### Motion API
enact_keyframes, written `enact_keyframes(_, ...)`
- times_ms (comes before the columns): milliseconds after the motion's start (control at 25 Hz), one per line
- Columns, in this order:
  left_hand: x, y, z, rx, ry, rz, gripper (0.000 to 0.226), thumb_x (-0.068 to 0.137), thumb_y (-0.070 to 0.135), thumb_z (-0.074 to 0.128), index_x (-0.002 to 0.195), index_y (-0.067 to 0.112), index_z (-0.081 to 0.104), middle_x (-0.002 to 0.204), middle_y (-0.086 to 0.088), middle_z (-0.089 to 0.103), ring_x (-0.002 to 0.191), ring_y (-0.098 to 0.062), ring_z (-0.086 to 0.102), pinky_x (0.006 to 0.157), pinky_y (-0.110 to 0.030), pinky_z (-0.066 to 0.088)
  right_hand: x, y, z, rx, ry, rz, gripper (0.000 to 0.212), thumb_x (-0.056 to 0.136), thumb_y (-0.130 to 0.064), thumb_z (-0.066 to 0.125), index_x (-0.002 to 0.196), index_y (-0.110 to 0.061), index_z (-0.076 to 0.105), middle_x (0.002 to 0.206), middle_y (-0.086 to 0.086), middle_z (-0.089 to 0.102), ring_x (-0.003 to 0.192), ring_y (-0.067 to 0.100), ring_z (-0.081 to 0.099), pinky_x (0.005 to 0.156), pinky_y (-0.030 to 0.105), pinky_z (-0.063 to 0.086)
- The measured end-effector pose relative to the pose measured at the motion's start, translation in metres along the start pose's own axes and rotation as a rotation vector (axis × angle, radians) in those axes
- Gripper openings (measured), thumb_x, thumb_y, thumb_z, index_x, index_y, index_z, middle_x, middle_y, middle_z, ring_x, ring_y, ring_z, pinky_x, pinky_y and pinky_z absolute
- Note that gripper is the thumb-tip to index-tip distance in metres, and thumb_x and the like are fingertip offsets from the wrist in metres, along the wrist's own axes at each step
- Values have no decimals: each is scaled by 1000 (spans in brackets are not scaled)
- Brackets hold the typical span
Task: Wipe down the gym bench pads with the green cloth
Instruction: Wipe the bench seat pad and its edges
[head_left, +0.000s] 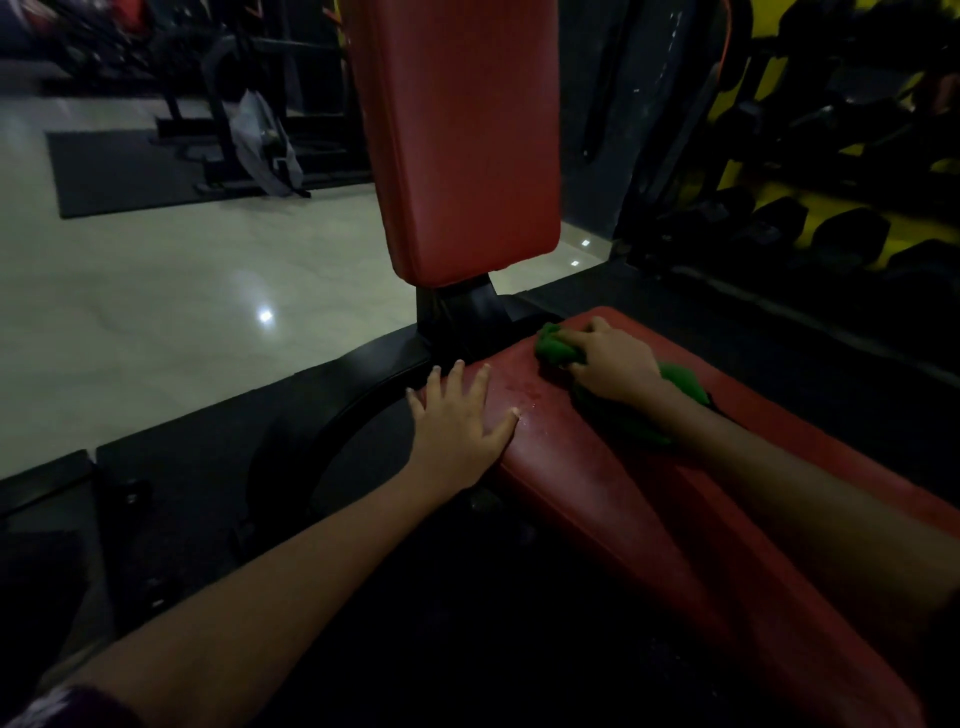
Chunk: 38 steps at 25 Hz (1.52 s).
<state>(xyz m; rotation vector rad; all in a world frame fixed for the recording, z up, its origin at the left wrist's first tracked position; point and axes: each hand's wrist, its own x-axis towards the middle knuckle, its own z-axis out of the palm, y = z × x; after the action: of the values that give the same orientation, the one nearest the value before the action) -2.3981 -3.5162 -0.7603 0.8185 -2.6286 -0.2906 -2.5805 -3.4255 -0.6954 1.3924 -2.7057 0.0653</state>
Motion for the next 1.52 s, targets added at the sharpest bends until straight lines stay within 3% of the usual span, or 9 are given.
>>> enact_keyframes(120,1,-4,3,-134,-12,18,96,69,74,11,147,21,27,154,-9,20,141,-27,12,112,-56,4,19,-15,3,-28,30,134,44,93,-32,50,137,-31,45,128,10,45,108,28,53,78,37,46)
enact_keyframes(200,2,-6,1,-123,-24,22,96,70,74,11,147,21,28,154,-10,20,140,-28,13,112,-55,5,14,-34,4,-21,54,23,44,92,-33,51,135,-32,46,124,9,45,109,27,52,81,38,46)
enact_keyframes(360,2,-6,-4,-125,-75,27,71,91,61,36,147,18,24,156,-11,14,142,-29,8,113,-55,4,-17,-31,-1,-7,-22,-333,51,93,-31,49,142,-37,36,123,4,42,109,21,48,74,31,42)
enact_keyframes(600,-17,5,-1,-302,-19,-178,89,89,62,40,150,9,3,156,-14,-17,143,-25,-18,114,-47,-10,13,3,7,28,42,129,46,94,-31,46,139,-35,40,131,9,45,110,30,53,80,36,44)
enact_keyframes(760,-21,8,-3,-413,-58,-289,98,85,64,46,150,13,-5,151,-16,-30,142,-36,-16,112,-52,-9,-2,-17,5,25,-2,36,47,93,-32,49,139,-34,40,127,10,45,111,28,51,79,34,42)
enact_keyframes(960,-27,2,-2,-694,-35,-280,98,83,55,59,151,20,-1,154,-13,-23,145,-32,-2,115,-44,13,-42,-33,0,26,14,-276,51,92,-29,50,140,-40,37,113,5,45,105,21,48,72,30,39)
enact_keyframes(1200,-34,-25,-6,-796,-55,-206,89,86,50,57,151,21,3,156,-8,12,141,-20,21,112,-32,22,-10,-46,1,7,24,-21,50,92,-31,50,141,-34,38,128,9,47,110,27,52,80,34,43)
enact_keyframes(1440,-26,-45,-9,-767,-43,-148,67,92,33,56,147,17,22,139,-9,37,129,-16,36,100,-22,29,-64,-76,0,49,42,-412,55,88,-29,53,140,-38,38,125,2,47,112,22,48,81,31,41)
enact_keyframes(1520,-28,-46,-7,-823,-41,-149,67,92,32,56,148,17,22,142,-8,35,126,-11,34,102,-22,28,-59,-73,0,73,57,-376,54,89,-28,52,140,-39,38,125,0,47,112,22,49,79,31,42)
